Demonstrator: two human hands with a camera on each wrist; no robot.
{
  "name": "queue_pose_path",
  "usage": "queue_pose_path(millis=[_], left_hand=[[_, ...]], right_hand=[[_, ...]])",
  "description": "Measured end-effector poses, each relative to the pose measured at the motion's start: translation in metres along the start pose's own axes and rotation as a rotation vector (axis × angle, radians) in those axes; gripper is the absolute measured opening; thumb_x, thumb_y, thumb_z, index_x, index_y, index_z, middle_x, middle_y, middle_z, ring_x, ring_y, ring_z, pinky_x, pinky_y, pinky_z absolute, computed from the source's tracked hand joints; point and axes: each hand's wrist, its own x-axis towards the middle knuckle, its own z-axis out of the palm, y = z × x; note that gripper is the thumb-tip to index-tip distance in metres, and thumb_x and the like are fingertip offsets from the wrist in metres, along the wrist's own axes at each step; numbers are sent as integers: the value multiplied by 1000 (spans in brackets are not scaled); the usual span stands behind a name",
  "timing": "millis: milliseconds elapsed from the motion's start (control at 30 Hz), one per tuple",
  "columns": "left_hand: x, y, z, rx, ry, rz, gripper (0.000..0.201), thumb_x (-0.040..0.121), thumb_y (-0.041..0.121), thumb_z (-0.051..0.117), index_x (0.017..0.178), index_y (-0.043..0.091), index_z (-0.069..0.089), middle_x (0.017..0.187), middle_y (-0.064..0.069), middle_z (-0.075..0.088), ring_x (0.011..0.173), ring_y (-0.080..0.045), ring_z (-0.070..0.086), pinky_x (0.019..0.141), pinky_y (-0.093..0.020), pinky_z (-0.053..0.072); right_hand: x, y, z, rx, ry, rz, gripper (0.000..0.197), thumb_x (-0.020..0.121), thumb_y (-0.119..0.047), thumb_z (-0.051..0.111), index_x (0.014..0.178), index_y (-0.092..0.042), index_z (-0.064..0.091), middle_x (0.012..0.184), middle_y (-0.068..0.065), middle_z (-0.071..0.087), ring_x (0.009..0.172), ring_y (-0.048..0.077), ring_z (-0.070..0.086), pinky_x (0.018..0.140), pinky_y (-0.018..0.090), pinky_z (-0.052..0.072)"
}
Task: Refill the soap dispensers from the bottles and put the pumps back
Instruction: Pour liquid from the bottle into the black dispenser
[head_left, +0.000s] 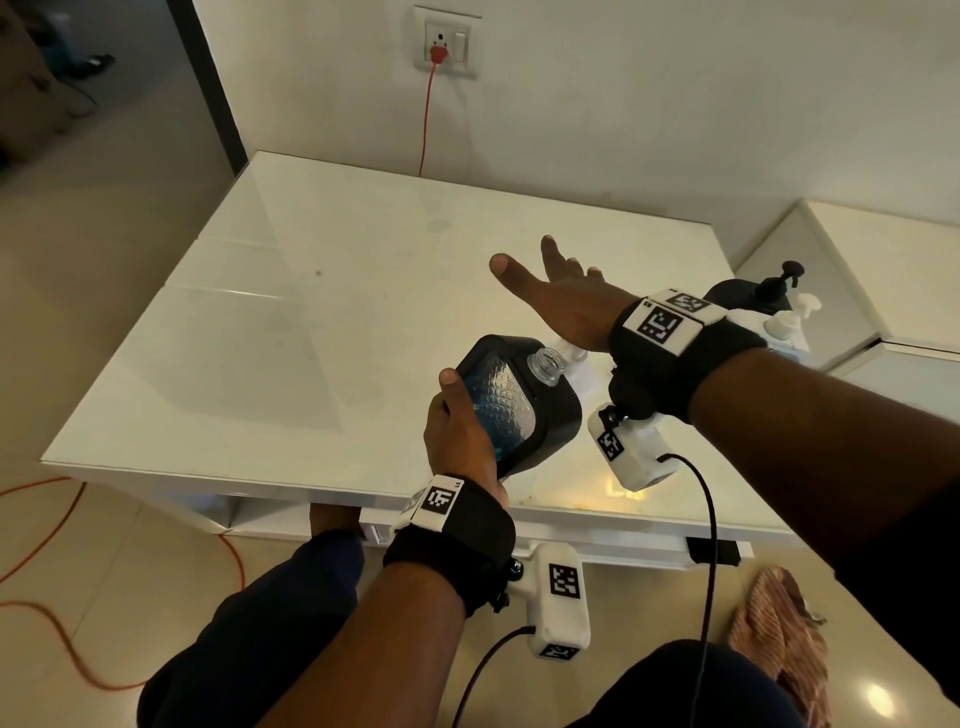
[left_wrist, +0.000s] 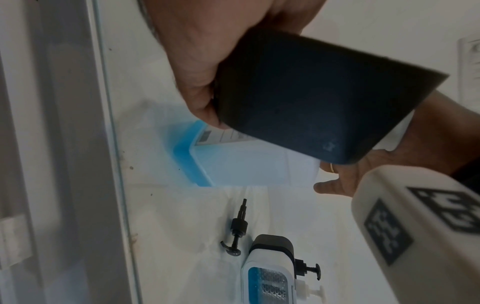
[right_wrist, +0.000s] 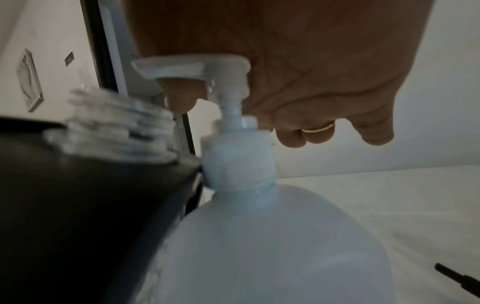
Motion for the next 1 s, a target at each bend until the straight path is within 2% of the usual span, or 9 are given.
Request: queue_pose_path(millis=[267,367,633,900,1000], left_hand=[[1,-3,-1,16,10,17,39,98,75,42,92,42,62,117,-1,69,115,-35,67,101,-57,57],[4,-3,-1,15,-6,13,39,99,74,41,94,41,61,122,-4,68,115,-35,66,101,-57,56],[2,-3,0,18,4,24,44,89,83,44,92,44,62,119,-1,68,114,-35,67,101,-57,57],[6,-4,-2,22,8,30,38,99,75,41,94,42,59,120,-1,66,116,-34,65,103,-57,55],[3,-2,-1,39,5,23,48,82,87,43,95,45,62,124,-1,68,116,-34,66,102,-58,56]], right_hand=[[-2,2,4,23,30,7,104,81,-92,18,160,-32,-11,170,8,-5,155,31,-11,121,57,-2],[-1,1,5,2,51,18,104,81,-92,18,160,-31,-11,170,9,-5,155,32,-11,121,57,-2],[-4,-1,-1,32,15,11,100,83,-90,16,160,-33,-12,169,9,-8,155,30,-15,121,54,-7],[0,1,6,8,34,10,104,80,-93,16,160,-33,-12,169,7,-7,155,29,-14,121,57,-4],[0,1,5,15,25,4,103,80,-93,17,159,-33,-13,169,7,-9,155,30,-15,121,57,-5]])
